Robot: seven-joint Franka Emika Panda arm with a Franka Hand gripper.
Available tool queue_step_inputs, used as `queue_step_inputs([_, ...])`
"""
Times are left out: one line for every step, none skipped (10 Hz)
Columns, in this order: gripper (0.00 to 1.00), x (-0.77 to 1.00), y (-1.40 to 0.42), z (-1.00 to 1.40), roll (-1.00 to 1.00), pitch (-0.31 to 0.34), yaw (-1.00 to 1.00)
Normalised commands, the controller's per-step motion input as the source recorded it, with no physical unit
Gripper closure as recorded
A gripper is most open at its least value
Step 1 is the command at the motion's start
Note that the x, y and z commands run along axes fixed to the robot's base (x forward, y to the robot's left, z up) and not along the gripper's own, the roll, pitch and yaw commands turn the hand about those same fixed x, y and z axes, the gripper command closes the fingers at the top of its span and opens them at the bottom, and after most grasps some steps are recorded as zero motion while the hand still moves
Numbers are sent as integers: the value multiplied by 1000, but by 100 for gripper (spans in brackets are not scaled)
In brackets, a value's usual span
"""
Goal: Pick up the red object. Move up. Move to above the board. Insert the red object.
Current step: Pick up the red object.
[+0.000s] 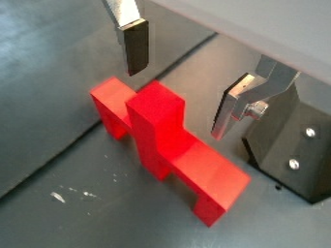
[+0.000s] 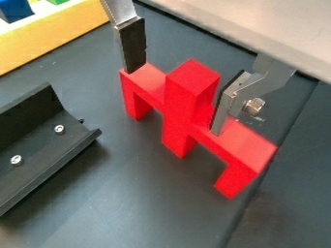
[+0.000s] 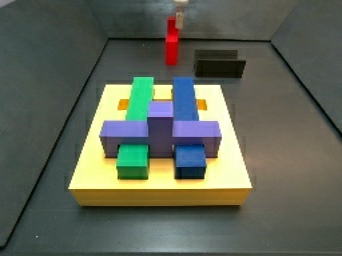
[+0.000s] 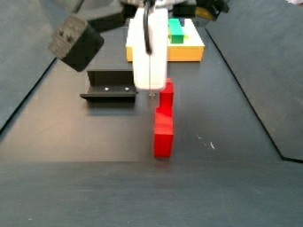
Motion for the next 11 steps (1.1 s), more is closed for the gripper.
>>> queue_step_inputs([0, -74, -23, -283, 0, 0, -217])
queue_step_inputs([0, -240, 0, -200, -3, 0, -191])
queue_step_inputs([0, -266, 0, -66, -34, -7, -177])
queue_step_inputs([0, -189, 0, -6, -51, -11, -111])
queue_step_inputs([0, -146, 0, 0, -59, -6, -77])
queue_step_inputs([0, -86, 0, 0, -73, 0, -63])
queue_step_inputs([0, 0, 3, 0, -30, 0, 0])
queue_step_inputs([0, 0, 0, 0, 0, 0, 0])
queue_step_inputs([100, 0, 0, 0, 0, 0, 0])
queue_step_inputs([100, 0, 0, 0, 0, 0, 0])
queue_step_inputs([100, 0, 0, 0, 0, 0, 0])
